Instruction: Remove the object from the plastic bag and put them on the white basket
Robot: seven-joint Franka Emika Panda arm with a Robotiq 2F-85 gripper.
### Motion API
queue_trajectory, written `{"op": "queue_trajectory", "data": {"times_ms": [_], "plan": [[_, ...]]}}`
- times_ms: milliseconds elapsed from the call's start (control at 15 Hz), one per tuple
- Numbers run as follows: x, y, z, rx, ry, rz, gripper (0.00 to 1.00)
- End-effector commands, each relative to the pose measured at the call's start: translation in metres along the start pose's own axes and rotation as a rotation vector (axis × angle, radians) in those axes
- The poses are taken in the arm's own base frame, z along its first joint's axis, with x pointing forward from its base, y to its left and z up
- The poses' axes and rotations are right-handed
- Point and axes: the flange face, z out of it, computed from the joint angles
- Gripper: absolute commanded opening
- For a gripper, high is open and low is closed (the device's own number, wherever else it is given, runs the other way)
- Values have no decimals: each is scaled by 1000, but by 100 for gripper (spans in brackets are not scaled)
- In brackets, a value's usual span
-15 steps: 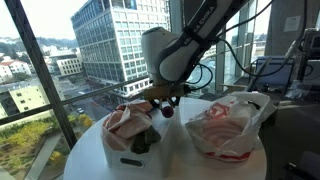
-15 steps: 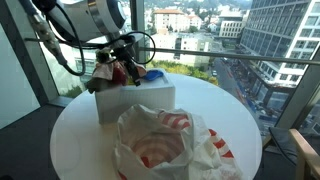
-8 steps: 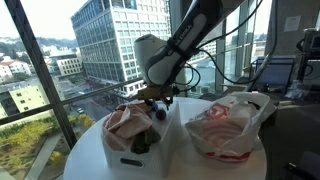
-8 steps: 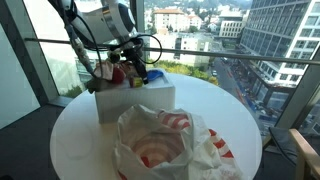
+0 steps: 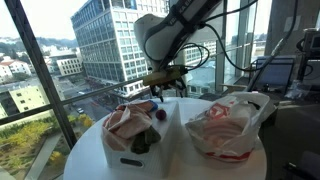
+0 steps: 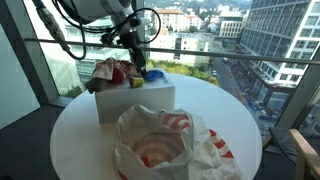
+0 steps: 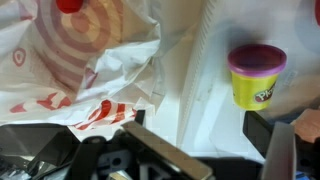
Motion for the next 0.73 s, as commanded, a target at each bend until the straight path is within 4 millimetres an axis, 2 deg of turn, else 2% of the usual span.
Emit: {"op": "queue_trajectory", "data": {"times_ms": [0, 200, 333, 400, 533, 667], "plan": [[-9, 52, -33, -34, -79, -13, 100], [-8, 98, -55, -21, -127, -22, 100], [-3, 129, -67, 52, -126, 4, 100], [2, 95, -51, -16, -123, -1, 100], [4, 120, -62, 10, -127, 10, 100], [2, 129, -65, 18, -124, 12, 100]]}}
